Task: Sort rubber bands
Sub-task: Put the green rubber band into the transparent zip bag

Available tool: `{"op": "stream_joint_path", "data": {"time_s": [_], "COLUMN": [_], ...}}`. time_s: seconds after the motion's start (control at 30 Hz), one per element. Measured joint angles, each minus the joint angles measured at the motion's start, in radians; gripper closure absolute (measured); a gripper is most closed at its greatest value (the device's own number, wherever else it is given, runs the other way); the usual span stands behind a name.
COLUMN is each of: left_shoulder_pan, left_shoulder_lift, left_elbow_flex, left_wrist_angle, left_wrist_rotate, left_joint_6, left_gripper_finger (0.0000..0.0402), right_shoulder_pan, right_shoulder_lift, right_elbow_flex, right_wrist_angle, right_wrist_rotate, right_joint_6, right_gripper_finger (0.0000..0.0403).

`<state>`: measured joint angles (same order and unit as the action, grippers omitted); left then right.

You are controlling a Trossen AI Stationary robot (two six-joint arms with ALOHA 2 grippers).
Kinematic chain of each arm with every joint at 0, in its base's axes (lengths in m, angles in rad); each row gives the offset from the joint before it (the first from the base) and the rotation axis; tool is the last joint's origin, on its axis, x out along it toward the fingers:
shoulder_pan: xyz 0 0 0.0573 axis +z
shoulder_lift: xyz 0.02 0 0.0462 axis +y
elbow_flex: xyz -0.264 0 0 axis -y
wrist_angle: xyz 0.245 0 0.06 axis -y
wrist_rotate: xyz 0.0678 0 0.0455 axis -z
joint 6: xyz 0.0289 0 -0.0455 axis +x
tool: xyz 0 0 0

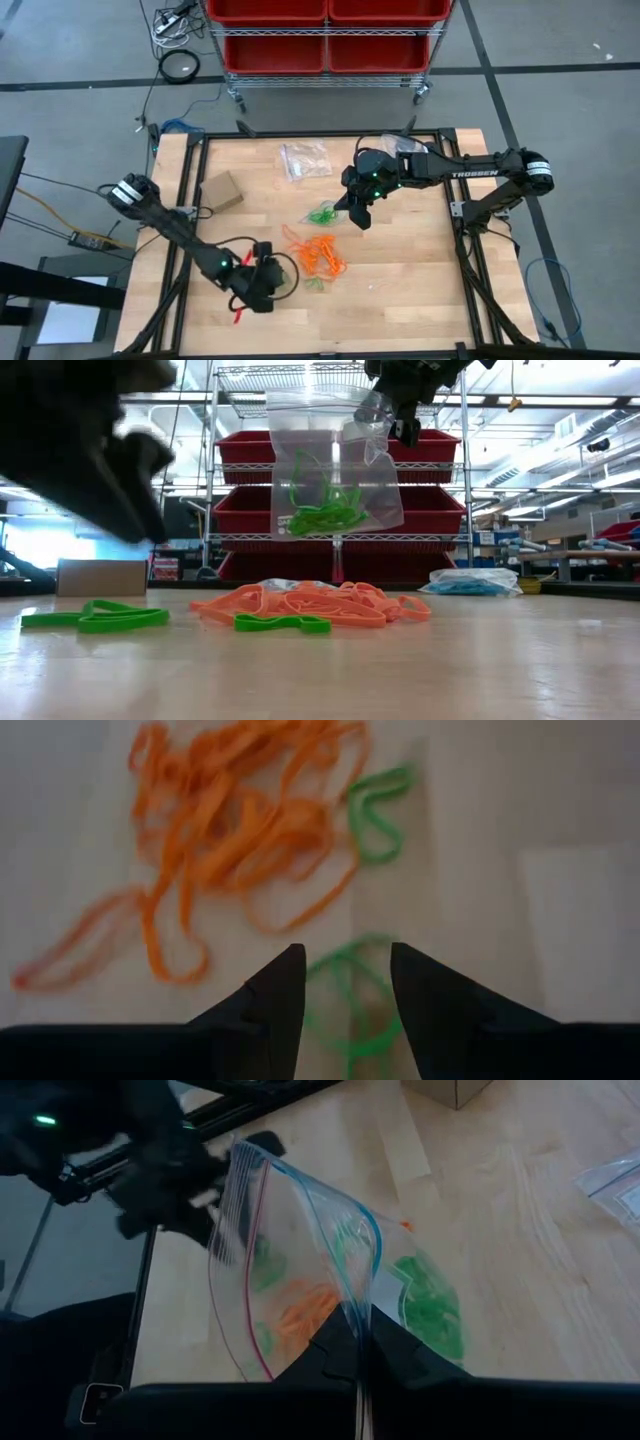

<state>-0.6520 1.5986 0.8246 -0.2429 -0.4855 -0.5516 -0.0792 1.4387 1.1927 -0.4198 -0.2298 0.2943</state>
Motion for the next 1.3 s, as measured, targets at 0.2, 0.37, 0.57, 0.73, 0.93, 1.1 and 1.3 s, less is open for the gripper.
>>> {"op": "stream_joint_path", "data": {"time_s": [0.2, 0.37, 0.57, 0.73, 0.93, 1.1, 1.3], "left_shoulder_pan": [0.004, 0.004, 0.004, 0.003, 0.004, 0.003, 0.005], "left_shoulder_lift": [0.0, 0.0, 0.012, 0.092, 0.182, 0.182, 0.138], "left_elbow_flex": [-0.14, -0.187, -0.192, -0.189, -0.166, -0.134, -0.053], "left_wrist_angle": [0.083, 0.153, 0.224, 0.302, 0.406, 0.381, 0.158], "left_wrist_rotate": [-0.024, 0.015, 0.026, -0.009, -0.058, -0.081, -0.08], "left_joint_6": [-0.114, -0.132, -0.103, -0.087, -0.076, 0.001, 0.077], "left_gripper_finger": [0.0245, 0.0261, 0.0314, 0.0352, 0.0379, 0.0396, 0.0399], "right_shoulder_pan": [0.0, 0.0, 0.0, 0.0, 0.0, 0.0, 0.0], "right_shoulder_lift": [0.0, 0.0, 0.0, 0.0, 0.0, 0.0, 0.0], "right_elbow_flex": [0.0, 0.0, 0.0, 0.0, 0.0, 0.0, 0.0], "right_wrist_angle": [0.0, 0.0, 0.0, 0.001, 0.001, 0.0, -0.001], "right_wrist_rotate": [0.0, 0.0, 0.0, 0.0, 0.0, 0.0, 0.0], "right_joint_6": [-0.007, -0.012, -0.016, -0.017, -0.017, -0.017, -0.017], "right_gripper_finger": [0.0403, 0.0403, 0.0403, 0.0403, 0.0403, 0.0403, 0.0403]}}
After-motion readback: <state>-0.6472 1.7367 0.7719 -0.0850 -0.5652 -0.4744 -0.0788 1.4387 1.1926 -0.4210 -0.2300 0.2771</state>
